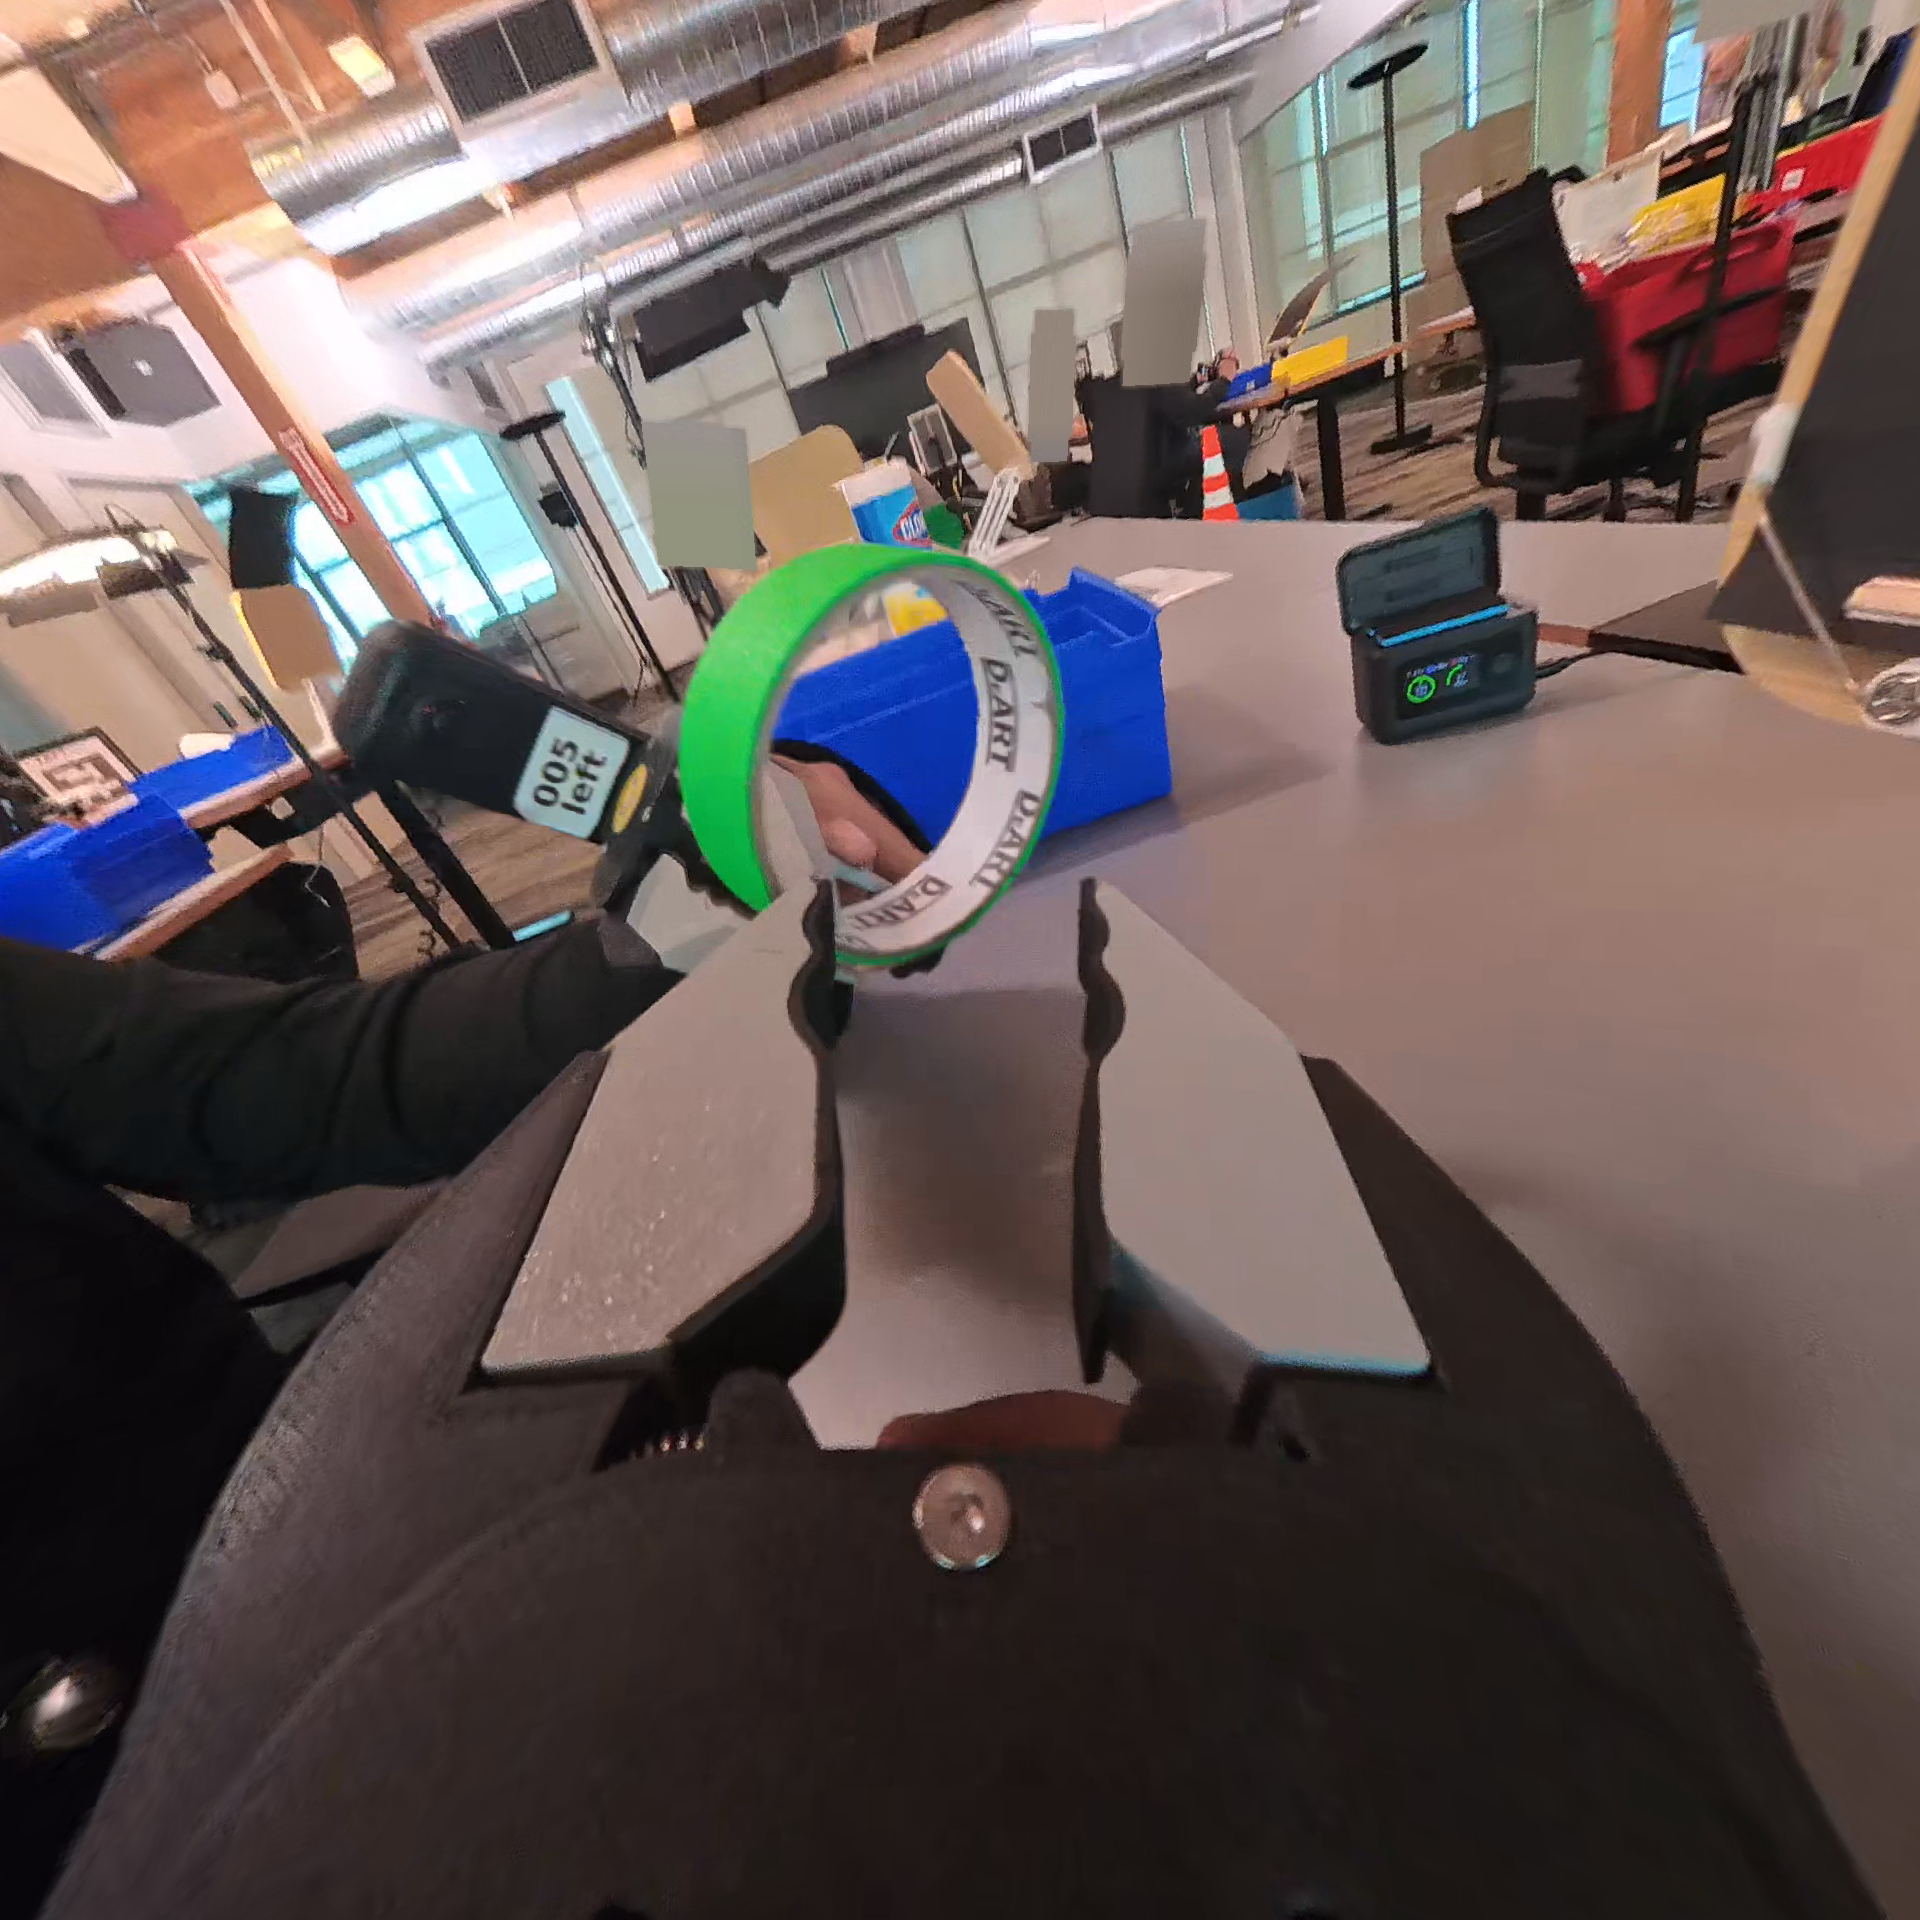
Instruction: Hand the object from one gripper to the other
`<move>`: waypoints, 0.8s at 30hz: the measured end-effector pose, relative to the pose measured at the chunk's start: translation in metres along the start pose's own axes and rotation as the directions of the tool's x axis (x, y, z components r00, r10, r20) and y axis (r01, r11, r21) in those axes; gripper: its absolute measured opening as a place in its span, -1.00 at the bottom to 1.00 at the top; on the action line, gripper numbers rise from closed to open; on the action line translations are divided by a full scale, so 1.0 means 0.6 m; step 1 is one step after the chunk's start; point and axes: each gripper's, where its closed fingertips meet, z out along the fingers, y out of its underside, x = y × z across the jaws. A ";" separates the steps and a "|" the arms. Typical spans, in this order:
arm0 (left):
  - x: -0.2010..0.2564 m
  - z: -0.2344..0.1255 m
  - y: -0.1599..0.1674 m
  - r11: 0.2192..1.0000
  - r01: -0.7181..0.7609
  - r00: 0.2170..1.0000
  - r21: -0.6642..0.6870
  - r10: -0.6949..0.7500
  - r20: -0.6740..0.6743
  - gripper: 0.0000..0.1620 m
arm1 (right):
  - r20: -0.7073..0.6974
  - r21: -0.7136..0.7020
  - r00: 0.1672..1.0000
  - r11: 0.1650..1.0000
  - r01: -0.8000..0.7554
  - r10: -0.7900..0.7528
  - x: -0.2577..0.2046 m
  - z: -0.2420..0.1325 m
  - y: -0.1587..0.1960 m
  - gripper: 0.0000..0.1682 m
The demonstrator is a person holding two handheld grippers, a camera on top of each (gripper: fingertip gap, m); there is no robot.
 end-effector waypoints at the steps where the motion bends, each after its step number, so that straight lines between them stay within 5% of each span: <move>1: -0.004 -0.007 -0.010 0.999 0.026 1.000 0.038 -0.026 -0.010 -0.99 | 0.002 0.020 1.000 1.000 -0.003 0.003 -0.001 -0.004 -0.008 -0.42; 7: 0.036 0.001 0.012 0.998 -0.052 0.993 -0.026 0.049 -0.105 -0.99 | 0.239 0.070 0.971 0.997 -0.039 0.021 -0.075 0.000 -0.024 -0.54; 10: 0.056 0.010 0.031 0.994 -0.049 0.989 -0.097 0.035 -0.147 -0.99 | 0.280 0.021 0.960 1.000 -0.021 0.015 -0.092 0.009 -0.008 -0.78; 12: 0.063 0.011 0.041 0.992 0.007 0.986 -0.129 -0.029 -0.167 -0.95 | 0.275 -0.030 0.961 0.999 0.046 -0.036 -0.097 0.014 0.009 -0.89; 15: 0.057 0.006 0.034 0.969 0.213 0.951 -0.128 -0.235 -0.202 -0.62 | 0.170 -0.039 0.956 0.968 0.248 -0.238 -0.088 0.017 0.015 -0.97; 20: 0.022 -0.016 -0.004 0.797 0.603 0.755 -0.047 -0.588 -0.291 -0.51 | -0.003 -0.211 0.798 0.780 0.589 -0.603 -0.053 0.022 0.049 -1.00; 24: 0.000 -0.013 0.009 0.701 0.710 0.664 -0.072 -0.700 -0.265 -0.54 | 0.017 -0.372 0.659 0.607 0.702 -0.752 -0.034 0.035 0.098 -0.98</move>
